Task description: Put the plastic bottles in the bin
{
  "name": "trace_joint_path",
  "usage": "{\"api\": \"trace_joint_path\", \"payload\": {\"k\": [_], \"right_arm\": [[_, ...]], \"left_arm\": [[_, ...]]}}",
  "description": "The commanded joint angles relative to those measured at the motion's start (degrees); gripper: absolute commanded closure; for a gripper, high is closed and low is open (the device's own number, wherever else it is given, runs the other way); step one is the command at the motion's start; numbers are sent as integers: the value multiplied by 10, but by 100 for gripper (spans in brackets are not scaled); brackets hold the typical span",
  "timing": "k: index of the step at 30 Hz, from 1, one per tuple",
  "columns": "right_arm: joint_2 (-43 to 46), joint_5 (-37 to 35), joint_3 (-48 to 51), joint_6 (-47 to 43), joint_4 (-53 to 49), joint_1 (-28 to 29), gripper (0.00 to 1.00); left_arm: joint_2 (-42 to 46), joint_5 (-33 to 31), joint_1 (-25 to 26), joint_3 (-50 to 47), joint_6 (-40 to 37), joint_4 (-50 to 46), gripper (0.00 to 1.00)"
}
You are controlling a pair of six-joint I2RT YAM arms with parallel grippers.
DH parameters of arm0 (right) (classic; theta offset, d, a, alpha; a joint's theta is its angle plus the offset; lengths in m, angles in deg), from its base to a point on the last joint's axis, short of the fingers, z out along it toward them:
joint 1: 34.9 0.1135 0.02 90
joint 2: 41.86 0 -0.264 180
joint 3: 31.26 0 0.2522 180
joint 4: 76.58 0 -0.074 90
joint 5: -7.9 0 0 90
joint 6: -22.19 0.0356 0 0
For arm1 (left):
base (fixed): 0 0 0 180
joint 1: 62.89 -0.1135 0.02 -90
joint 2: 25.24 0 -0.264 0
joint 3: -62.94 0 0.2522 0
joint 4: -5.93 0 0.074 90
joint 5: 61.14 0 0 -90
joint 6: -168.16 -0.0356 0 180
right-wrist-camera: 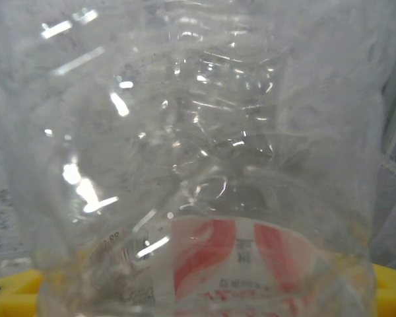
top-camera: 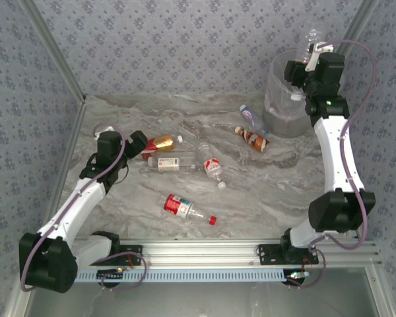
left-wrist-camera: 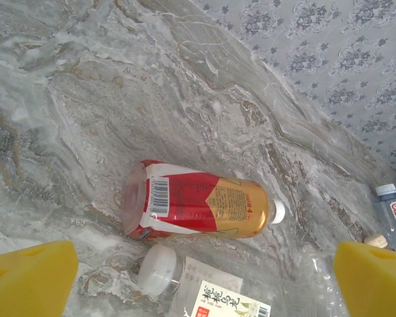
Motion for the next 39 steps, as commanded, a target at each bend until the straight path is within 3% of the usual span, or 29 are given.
{"api": "trace_joint_path", "payload": {"k": [1,11,19,25,31,39], "right_arm": [[-34,-48,-37,-23,46,-8,34],[-120,-134,-79,-68,114,-13,33],[-181,-162,-116,-118,64,-24,33],[-216,-150,-139,-128,19,-44,32],[-243,-92,-150,-121,-30,-70,32],[-263,-83,-152,-132,-67,-75,28]], "left_arm": [[20,-12,-5,-6,6,-4,1],[39,-18,-8,-19,16,-8,1],[45,-22,-10,-28,18,-11,1],[47,-22,-11,-30,18,-14,1],[50,-23,-13,-38,21,-14,0],[49,-27,-15,-42,22,-13,1]]}}
